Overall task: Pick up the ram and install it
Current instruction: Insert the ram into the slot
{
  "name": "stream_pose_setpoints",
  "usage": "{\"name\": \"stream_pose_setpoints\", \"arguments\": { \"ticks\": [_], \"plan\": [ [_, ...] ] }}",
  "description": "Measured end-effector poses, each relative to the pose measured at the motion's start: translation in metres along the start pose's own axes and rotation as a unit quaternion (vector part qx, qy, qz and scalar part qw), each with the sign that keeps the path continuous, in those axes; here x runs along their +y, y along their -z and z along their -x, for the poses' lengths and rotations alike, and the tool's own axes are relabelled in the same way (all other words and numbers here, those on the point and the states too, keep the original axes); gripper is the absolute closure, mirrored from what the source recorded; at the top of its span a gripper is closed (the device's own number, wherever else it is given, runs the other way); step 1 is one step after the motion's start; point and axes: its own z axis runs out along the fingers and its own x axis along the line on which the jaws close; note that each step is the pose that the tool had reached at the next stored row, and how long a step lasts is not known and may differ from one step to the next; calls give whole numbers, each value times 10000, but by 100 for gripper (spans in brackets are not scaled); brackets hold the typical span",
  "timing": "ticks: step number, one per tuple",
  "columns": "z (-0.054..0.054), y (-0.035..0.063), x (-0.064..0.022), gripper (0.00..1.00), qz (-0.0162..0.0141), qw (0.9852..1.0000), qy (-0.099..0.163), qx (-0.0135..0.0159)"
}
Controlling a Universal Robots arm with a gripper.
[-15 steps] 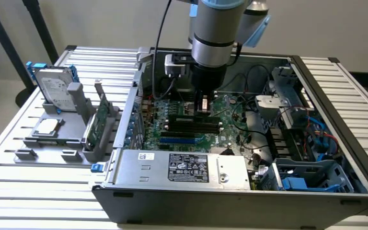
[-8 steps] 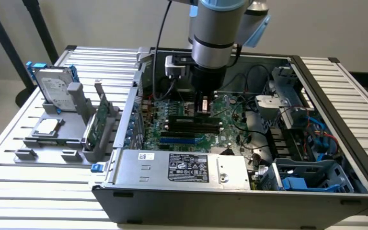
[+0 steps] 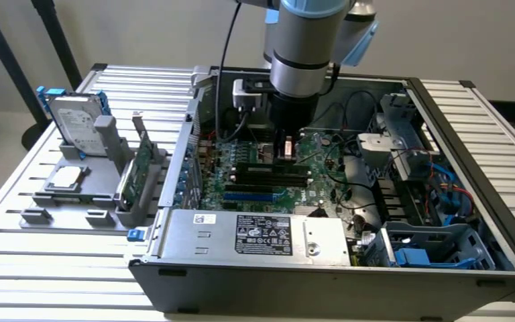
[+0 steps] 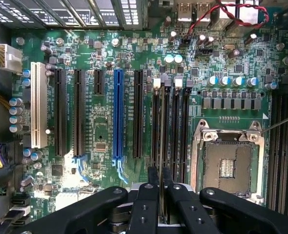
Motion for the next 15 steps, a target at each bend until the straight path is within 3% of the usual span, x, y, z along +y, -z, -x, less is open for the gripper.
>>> {"name": "stream_pose_setpoints", "arguments": {
  "ticks": [15],
  "plan": [
    [0,-60,-3,86,4,10000,1,9]
  ]
}}
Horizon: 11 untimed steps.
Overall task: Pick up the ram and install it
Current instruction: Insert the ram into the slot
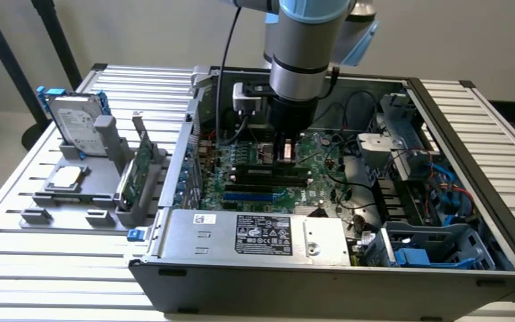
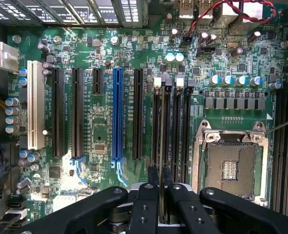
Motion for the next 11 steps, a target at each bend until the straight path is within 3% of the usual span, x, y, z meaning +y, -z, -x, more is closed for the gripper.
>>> {"name": "stream_pose_setpoints", "arguments": {
  "ticks": [11],
  "plan": [
    [0,-32,-1,86,1,10000,23,2]
  ]
}}
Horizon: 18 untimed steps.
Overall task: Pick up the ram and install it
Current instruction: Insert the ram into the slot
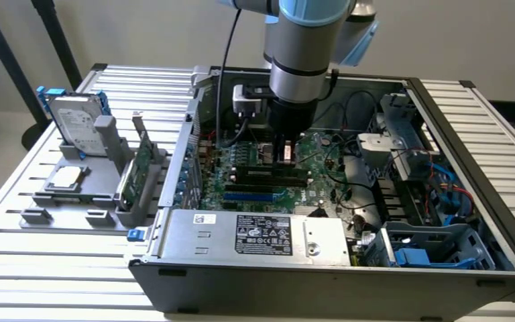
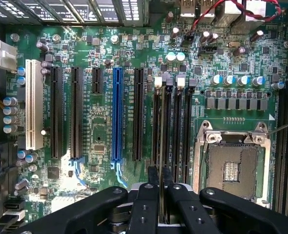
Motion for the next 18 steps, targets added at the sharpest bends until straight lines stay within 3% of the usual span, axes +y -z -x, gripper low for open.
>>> {"name": "stream_pose_setpoints", "arguments": {
  "ticks": [18],
  "plan": [
    [-17,-38,-2,86,6,10000,29,2]
  ]
}}
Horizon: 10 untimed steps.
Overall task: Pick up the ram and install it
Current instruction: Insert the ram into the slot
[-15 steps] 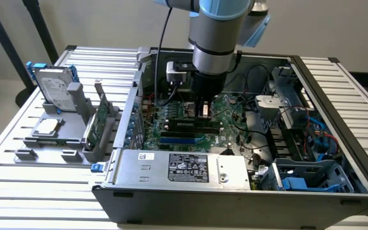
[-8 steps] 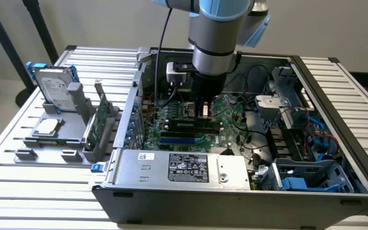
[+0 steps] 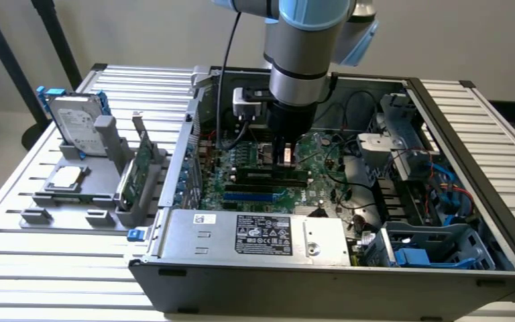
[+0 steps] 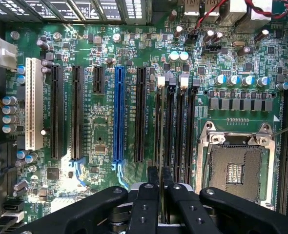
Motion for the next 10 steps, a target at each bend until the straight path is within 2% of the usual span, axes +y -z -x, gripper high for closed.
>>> {"name": "stream_pose_setpoints", "arguments": {
  "ticks": [10],
  "plan": [
    [0,-15,-1,86,-1,10000,7,-2]
  ]
}}
